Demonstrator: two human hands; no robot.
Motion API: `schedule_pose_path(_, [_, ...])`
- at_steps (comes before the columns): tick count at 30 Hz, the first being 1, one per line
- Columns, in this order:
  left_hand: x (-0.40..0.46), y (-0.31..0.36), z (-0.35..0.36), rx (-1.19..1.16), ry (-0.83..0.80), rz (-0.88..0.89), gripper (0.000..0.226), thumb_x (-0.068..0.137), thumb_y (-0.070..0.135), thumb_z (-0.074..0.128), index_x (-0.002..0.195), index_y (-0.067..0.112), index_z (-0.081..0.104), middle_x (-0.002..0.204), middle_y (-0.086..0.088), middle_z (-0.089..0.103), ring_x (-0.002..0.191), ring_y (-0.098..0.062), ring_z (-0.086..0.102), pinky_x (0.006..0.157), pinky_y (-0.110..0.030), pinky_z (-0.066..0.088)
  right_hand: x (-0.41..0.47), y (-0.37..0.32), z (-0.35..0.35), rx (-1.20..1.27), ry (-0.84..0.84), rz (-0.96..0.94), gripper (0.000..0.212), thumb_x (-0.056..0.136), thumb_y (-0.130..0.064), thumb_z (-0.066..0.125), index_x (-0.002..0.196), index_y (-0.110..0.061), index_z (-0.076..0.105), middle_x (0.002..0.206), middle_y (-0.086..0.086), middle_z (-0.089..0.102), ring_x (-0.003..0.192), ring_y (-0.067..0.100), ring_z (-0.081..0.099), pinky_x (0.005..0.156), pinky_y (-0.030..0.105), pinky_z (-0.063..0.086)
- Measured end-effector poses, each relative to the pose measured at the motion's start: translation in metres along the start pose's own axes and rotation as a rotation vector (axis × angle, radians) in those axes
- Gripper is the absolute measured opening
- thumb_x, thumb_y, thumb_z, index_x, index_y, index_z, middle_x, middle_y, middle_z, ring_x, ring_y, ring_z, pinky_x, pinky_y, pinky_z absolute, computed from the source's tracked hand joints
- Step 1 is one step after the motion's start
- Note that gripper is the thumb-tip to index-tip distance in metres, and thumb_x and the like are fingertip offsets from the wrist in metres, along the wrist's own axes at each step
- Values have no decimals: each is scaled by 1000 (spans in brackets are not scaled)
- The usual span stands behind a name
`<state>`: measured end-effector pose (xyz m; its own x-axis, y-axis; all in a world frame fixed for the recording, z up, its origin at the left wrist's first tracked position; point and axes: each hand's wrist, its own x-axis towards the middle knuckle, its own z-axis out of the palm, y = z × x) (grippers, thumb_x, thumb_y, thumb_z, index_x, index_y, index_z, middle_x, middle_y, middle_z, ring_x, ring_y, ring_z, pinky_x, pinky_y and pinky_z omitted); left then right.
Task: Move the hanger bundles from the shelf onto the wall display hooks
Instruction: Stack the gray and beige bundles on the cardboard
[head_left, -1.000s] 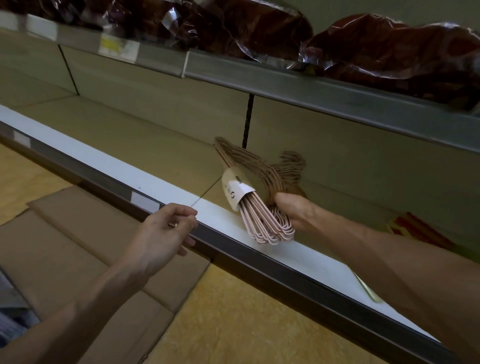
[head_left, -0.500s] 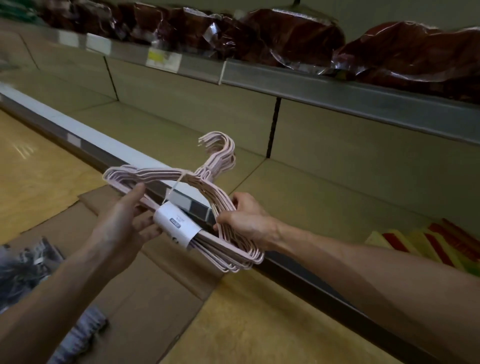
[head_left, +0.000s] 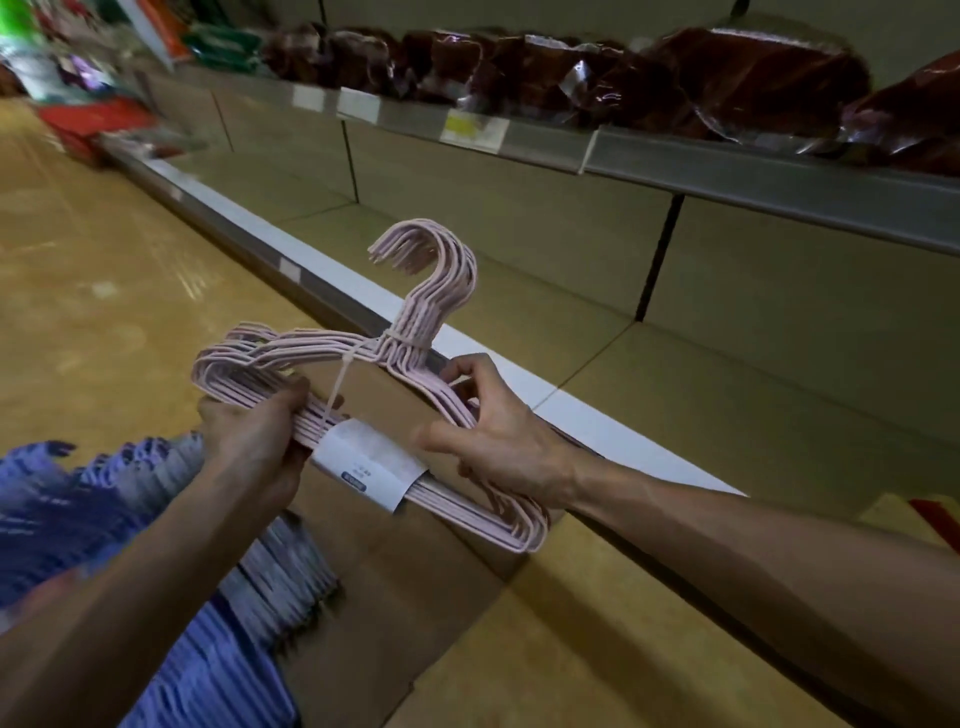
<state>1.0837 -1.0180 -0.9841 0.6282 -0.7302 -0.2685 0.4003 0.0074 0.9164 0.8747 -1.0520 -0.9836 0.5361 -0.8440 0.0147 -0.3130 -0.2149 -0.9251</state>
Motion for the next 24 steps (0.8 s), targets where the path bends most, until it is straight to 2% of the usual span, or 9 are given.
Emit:
schedule_pose_path(2, [2,3,-8,46,14,20,45,95,-3,58,137,8,45,127,-23,59,96,-37,71,70,-47,63,4,-5,6,-44,-10,-17,63,77,-46,73,124,-35,32,110,-13,50,84,3,53,68,20,42])
schedule_pose_path(6, [4,5,-16,103,42,19,42,97,-1,55,136,10,43,126,-24,59,102,-39,68,79,-51,60,10,-12,15,-120,-26,-37,67,73,-47,71,126,-39,29,114,-6,54,91,7,56,69,21,40])
schedule_pose_path(10, [11,8,-28,242,31,40,37,99,9,56,134,3,45,120,-27,63,95,-36,70,62,-38,59,13,-14,24,-75,-47,-32,71,72,-42,72,128,-42,29,118,-9,53,98,8,58,74,23,45])
schedule_pose_path(14, [19,10,-40,338,-8,84,34,99,17,57,127,-2,51,100,-22,67,75,-28,70,48,-28,54,14,-11,31,-14,-13,0,67,68,-38,68,123,-46,31,109,-13,56,74,3,57,55,17,45])
schedule_pose_path(16, [20,11,-42,335,-55,87,23,100,14,55,114,-3,58,90,-17,69,77,-27,72,47,-24,53,15,-8,35,-2,2,-2,68,66,-38,67,123,-47,32,109,-14,55,76,3,58,57,17,49])
schedule_pose_path(17, [22,12,-44,322,-76,76,19,100,13,55,111,-2,58,90,-16,69,82,-29,73,47,-23,54,16,-5,37,-4,9,2,69,65,-39,67,124,-47,31,111,-17,53,87,5,60,68,23,54])
schedule_pose_path(19, [24,13,-51,315,-100,36,31,101,14,55,129,2,50,96,-16,70,86,-29,75,56,-28,59,20,1,41,-14,26,18,72,62,-42,66,124,-48,31,113,-22,50,103,8,59,88,36,55])
schedule_pose_path(21, [29,13,-64,376,-82,12,57,99,18,58,149,19,31,109,-17,68,86,-27,76,72,-36,61,26,8,46,-37,48,28,69,62,-43,66,120,-51,30,112,-26,48,104,4,56,93,38,53])
schedule_pose_path(24, [32,14,-83,445,-73,102,58,97,20,62,147,28,33,123,-15,63,84,-25,76,80,-41,61,36,22,56,-79,68,43,67,68,-39,69,119,-53,28,108,-32,44,100,-5,51,91,31,46])
